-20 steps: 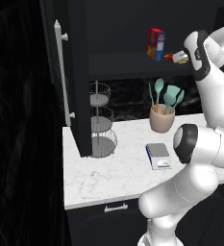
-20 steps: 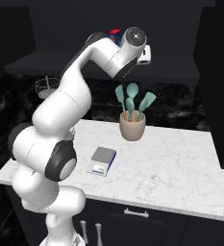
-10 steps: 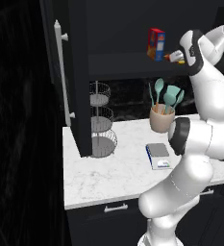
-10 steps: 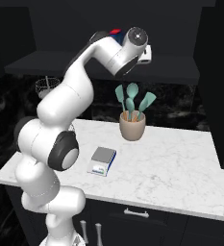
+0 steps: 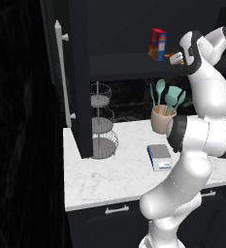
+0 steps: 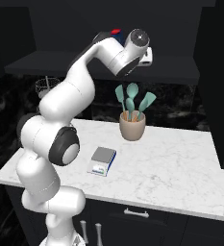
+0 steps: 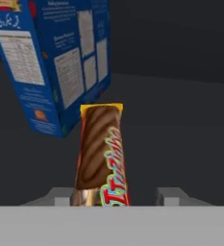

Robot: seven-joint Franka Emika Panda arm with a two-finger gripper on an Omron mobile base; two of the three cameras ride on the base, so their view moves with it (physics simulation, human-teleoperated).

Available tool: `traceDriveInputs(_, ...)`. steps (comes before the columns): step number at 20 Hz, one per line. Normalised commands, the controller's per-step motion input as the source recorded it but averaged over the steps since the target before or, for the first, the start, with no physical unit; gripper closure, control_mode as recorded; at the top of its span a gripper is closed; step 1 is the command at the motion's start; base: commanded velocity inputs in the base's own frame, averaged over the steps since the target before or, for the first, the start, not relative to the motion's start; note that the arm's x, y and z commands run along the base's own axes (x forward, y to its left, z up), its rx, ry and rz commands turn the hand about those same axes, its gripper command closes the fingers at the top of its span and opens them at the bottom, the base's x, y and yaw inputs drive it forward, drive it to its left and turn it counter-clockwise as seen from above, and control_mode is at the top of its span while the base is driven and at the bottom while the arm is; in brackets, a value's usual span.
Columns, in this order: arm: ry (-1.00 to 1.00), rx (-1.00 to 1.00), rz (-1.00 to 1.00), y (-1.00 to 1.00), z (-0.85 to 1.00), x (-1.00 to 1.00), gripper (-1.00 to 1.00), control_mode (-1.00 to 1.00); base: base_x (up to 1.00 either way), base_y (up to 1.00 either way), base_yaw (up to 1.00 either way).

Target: Pick the bar and place it on the digital scale for weighing, and close the cabinet.

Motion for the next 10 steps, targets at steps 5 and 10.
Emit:
traceDriveInputs(5, 0.00, 0.00, 0.00, 0.00, -0.16, 0.00, 1.00, -1.00, 0.00, 0.00, 0.00)
traceDriveInputs(10, -0.03, 0.00, 0.00, -0.12, -0.04, -0.51, 1.00, -1.00, 0.00, 0.00, 0.00)
